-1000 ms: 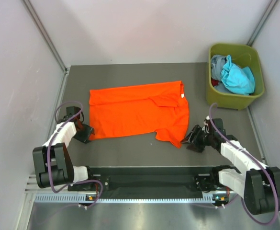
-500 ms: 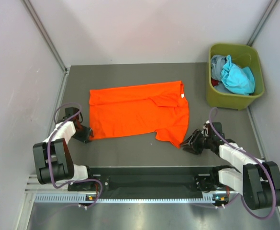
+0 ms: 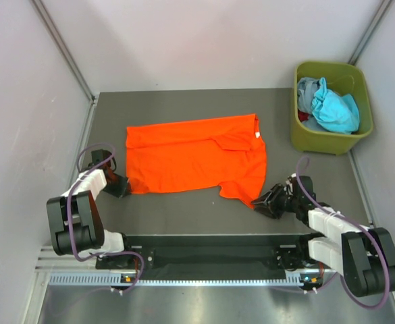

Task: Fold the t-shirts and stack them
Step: Fold the tshirt

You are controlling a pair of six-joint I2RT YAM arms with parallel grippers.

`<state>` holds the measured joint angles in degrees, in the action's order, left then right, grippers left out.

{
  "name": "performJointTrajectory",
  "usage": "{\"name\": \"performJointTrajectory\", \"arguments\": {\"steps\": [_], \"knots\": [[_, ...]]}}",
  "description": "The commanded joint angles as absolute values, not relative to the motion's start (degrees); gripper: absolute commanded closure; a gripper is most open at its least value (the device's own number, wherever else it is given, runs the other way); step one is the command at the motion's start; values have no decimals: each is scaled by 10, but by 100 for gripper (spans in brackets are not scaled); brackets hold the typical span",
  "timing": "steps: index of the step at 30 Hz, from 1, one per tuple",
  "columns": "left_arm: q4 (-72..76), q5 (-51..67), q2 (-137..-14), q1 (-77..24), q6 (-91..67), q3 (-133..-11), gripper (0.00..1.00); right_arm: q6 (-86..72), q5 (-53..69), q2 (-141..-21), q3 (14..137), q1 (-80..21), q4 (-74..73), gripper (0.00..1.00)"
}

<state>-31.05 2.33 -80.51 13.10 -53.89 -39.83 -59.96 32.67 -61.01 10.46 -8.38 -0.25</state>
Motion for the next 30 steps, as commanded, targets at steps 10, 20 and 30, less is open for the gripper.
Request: {"name": "performJointTrajectory", "arguments": {"steps": [10,20,30], "knots": [[-297,23,-816,135,-514,-379,100,-678,294,-653,68,-88,95,69],[-320,5,-795,137,-513,-383,100,-614,308,-665,101,-84,32,100],[-363,-37,-718,138,-558,-343,100,-437,279,-555,185,-57,-225,100]]}}
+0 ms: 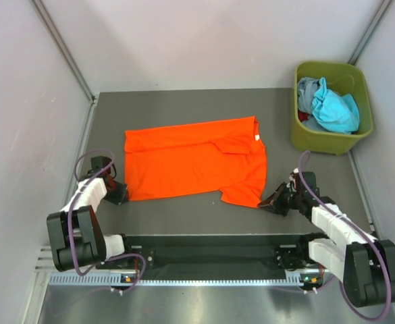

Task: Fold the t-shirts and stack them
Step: Fold the tshirt

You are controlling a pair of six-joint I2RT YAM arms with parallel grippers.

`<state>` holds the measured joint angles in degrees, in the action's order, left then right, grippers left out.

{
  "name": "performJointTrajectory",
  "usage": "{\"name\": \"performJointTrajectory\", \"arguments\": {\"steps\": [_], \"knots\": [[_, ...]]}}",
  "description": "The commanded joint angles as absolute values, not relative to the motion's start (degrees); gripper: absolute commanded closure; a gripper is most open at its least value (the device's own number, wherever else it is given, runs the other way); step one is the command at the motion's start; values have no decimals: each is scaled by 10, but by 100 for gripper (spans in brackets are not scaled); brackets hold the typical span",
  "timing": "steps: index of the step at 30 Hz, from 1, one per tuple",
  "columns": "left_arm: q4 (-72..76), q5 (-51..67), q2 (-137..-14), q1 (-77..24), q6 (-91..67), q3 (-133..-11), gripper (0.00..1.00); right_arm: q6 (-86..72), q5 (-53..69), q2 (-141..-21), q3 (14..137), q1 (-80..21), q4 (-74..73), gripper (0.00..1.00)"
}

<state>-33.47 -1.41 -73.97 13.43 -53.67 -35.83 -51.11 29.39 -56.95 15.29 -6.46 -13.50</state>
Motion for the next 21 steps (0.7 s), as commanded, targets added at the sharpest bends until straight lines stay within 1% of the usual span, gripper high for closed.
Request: {"name": "performJointTrajectory", "arguments": {"steps": [1,5,9,12,17,21], "knots": [[-363,-34,-716,137,-562,-339,100,-431,281,-555,187,-56,-228,100],[-367,-25,-705,137,-567,-326,100,-389,277,-546,206,-56,-262,100],[-374,-28,-690,137,-514,-350,100,-354,259,-541,245,-56,-279,100],[-378,-25,-699,137,-477,-387,100,-335,256,-577,309,-56,-266,100],[-373,-8,-742,132,-441,-460,100,-302,258,-693,450,-57,-260,100],[-370,-6,-779,127,-427,-520,100,-292,265,-775,532,-57,-256,100]]}}
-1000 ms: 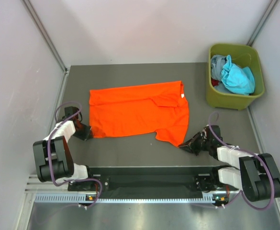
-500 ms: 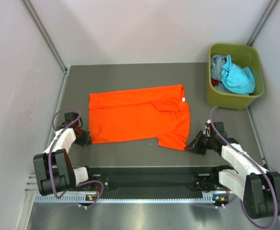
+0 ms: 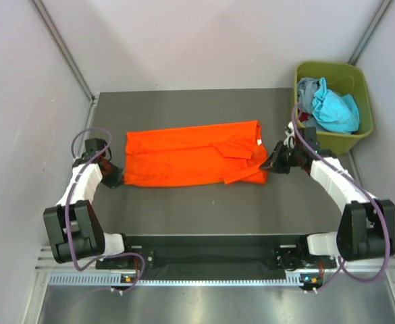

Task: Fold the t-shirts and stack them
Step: Fold the tshirt

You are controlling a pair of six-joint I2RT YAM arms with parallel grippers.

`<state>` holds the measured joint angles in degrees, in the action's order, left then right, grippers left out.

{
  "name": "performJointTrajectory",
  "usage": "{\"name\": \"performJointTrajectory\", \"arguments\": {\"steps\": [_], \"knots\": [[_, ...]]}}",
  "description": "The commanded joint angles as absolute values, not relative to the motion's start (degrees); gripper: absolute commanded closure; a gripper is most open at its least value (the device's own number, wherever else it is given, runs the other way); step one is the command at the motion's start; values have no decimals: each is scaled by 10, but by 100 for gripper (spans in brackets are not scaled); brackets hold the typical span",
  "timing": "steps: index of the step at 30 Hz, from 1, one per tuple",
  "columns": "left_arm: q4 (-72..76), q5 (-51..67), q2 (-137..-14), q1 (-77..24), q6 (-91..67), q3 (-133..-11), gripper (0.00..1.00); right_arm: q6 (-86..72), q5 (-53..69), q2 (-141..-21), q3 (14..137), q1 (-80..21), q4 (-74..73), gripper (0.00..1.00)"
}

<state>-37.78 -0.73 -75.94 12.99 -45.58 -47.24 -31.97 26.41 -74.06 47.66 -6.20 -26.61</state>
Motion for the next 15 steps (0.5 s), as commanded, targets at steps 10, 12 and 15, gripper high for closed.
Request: {"name": "performJointTrajectory", "arguments": {"steps": [10,12,15], "knots": [[-359,34,-932,126,-417,-670,100,-281,279,-952,741,-57,-286,100],[-356,37,-956,125,-418,-683,100,-272,288,-981,792,-57,-302,100],[-361,43,-990,126,-416,-714,100,-258,305,-1038,855,-57,-330,100]]}}
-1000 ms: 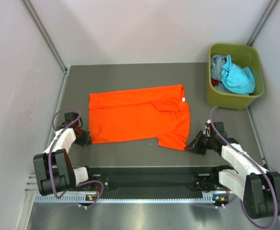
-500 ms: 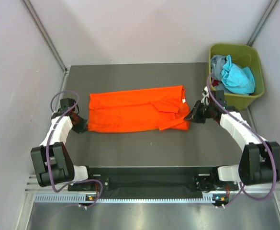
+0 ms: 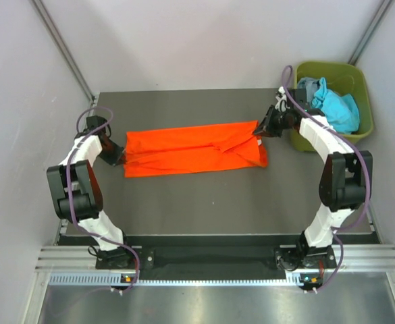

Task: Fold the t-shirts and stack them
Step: Fold the tshirt

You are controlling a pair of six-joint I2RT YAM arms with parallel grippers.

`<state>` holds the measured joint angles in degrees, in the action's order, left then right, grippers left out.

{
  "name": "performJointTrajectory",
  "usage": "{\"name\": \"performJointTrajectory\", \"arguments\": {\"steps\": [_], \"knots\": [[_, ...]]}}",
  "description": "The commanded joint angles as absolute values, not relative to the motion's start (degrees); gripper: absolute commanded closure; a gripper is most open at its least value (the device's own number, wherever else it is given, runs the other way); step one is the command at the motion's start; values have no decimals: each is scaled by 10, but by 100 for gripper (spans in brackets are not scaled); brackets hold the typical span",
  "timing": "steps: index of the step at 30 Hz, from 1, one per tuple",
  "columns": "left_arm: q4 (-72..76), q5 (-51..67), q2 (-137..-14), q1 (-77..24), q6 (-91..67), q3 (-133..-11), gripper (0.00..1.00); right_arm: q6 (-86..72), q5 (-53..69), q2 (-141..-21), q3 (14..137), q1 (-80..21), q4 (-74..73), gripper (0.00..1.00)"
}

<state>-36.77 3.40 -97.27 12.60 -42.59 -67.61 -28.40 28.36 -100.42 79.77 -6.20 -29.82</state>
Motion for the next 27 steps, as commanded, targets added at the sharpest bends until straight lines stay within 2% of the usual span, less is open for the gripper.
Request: {"name": "performJointTrajectory", "arguments": {"steps": [1,11,27], "knots": [[-361,46,-997,126,-414,-726,100,-255,308,-1058,876,-57,-332,100],[-352,80,-1070,125,-413,-776,100,-243,324,-1138,950,-58,-351,100],[-349,79,-1110,123,-417,-807,100,-243,304,-1172,982,-51,-359,100]]}}
